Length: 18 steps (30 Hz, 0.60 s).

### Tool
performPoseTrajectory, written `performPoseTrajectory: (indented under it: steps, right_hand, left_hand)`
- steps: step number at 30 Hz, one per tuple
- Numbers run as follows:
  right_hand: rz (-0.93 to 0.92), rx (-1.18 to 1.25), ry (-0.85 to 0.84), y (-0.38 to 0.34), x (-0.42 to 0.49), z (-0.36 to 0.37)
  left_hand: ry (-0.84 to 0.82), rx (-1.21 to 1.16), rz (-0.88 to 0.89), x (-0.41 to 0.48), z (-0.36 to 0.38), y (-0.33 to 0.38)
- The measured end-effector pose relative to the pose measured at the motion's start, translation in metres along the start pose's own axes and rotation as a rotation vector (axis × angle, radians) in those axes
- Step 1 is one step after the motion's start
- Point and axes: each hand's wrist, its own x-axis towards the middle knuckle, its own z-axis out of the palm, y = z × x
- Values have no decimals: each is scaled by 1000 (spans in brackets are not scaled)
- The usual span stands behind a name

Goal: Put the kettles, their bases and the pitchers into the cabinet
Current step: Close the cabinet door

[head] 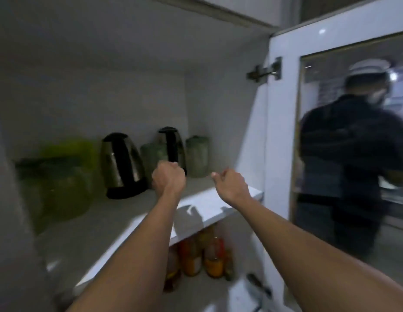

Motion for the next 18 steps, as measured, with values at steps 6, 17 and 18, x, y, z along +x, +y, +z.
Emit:
performPoseTrajectory:
  steps: [6, 17, 18]
  right_hand:
    - [325, -133, 423, 89, -74, -203]
    - [547, -228, 876, 163, -204, -425]
    - [549, -227, 892, 167, -207, -440]
  left_hand:
    - [-403, -115, 231, -158, 87, 94]
    - [-806, -312, 460, -390, 150, 199]
    - [-815, -313, 468, -402, 158, 207]
